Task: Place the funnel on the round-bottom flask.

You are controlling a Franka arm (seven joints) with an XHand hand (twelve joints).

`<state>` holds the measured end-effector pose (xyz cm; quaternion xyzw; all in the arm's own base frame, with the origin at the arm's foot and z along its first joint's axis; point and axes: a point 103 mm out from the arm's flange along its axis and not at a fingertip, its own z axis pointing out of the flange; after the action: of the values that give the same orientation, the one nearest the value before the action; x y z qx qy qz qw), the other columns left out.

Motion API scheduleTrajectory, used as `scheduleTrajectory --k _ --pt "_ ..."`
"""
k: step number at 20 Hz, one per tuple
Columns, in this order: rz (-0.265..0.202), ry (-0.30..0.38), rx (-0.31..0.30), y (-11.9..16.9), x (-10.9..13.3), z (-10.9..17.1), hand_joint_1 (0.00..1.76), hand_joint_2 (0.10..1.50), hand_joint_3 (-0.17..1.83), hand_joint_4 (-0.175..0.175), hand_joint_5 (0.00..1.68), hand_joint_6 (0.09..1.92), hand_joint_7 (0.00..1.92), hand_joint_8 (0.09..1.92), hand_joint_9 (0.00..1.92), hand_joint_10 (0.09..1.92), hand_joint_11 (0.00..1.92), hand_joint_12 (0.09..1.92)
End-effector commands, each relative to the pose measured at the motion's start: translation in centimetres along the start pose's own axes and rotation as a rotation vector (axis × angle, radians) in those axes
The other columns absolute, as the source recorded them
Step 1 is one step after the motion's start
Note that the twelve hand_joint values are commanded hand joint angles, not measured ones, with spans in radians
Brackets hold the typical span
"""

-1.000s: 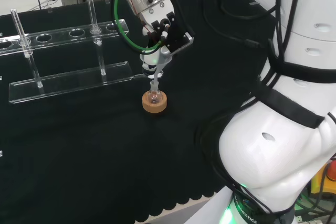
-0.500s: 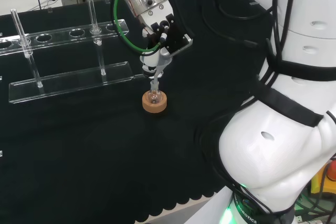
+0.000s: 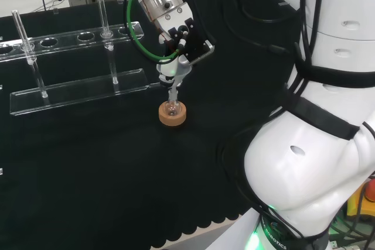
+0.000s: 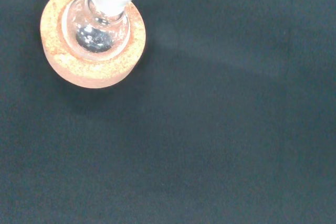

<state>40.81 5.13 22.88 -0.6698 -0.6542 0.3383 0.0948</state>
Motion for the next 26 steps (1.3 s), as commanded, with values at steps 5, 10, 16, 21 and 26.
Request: scheduleTrajectory --k 5,10,16,21,26 --pt "-0.003 0.003 0.012 0.32 0.09 0.48 0.88 0.71 0.68 -0.061 0.68 0.78 0.8 0.79 1.12 0.62 0.77 1.14" --pt "-0.006 0.009 0.011 0.4 0.14 0.6 0.87 0.71 0.68 -0.064 0.67 0.78 0.79 0.79 1.11 0.63 0.77 1.14" --pt "-0.006 0.004 0.046 0.39 0.68 0.78 0.84 0.68 0.69 -0.074 0.45 0.7 0.69 0.83 1.01 0.68 0.7 1.2" --pt "-0.004 -0.014 0.068 0.15 0.79 0.87 0.76 0.61 0.67 -0.08 0.29 0.34 0.43 0.82 0.79 0.76 0.52 1.3" --pt "0.0 -0.022 0.075 -0.37 0.77 0.75 0.65 0.59 0.57 -0.078 0.2 0.09 0.14 0.77 0.55 0.78 0.39 1.34"
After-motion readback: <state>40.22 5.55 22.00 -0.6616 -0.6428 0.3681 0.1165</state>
